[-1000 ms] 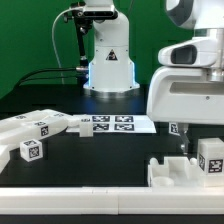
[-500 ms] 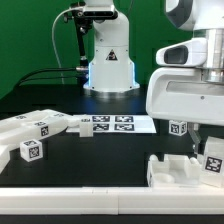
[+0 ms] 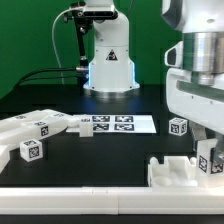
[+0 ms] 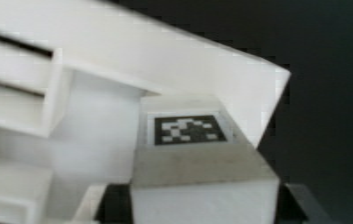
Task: Assemble chair
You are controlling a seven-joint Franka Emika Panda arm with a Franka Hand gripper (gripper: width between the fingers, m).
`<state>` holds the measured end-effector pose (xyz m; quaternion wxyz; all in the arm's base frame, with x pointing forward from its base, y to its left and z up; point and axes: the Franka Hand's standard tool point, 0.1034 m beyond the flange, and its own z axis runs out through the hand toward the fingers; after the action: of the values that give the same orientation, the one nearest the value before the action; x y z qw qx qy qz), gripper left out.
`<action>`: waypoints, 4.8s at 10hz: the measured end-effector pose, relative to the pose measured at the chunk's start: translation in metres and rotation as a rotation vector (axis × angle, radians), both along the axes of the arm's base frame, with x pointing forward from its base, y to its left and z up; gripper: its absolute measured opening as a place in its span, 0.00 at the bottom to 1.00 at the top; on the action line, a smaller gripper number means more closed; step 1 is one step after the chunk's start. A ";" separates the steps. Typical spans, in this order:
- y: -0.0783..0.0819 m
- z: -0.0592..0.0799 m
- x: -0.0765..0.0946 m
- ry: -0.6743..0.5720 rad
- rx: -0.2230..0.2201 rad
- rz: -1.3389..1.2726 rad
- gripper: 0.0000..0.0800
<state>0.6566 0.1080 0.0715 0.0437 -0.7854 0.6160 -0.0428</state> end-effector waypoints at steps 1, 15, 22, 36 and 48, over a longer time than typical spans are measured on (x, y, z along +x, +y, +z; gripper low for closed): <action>-0.004 0.000 -0.001 0.005 0.068 -0.140 0.36; 0.012 0.005 -0.010 0.007 -0.147 1.200 0.81; 0.008 0.005 -0.010 0.014 -0.108 0.843 0.36; 0.020 0.001 -0.001 0.063 0.105 -0.447 0.36; 0.014 0.028 -0.051 0.056 0.116 -0.226 0.81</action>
Offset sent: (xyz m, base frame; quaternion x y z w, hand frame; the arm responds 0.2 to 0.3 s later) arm 0.0000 0.0000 0.0000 0.0000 0.0000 0.0000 1.0000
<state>0.6051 0.1220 0.0995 0.0668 -0.7082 0.7028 0.0100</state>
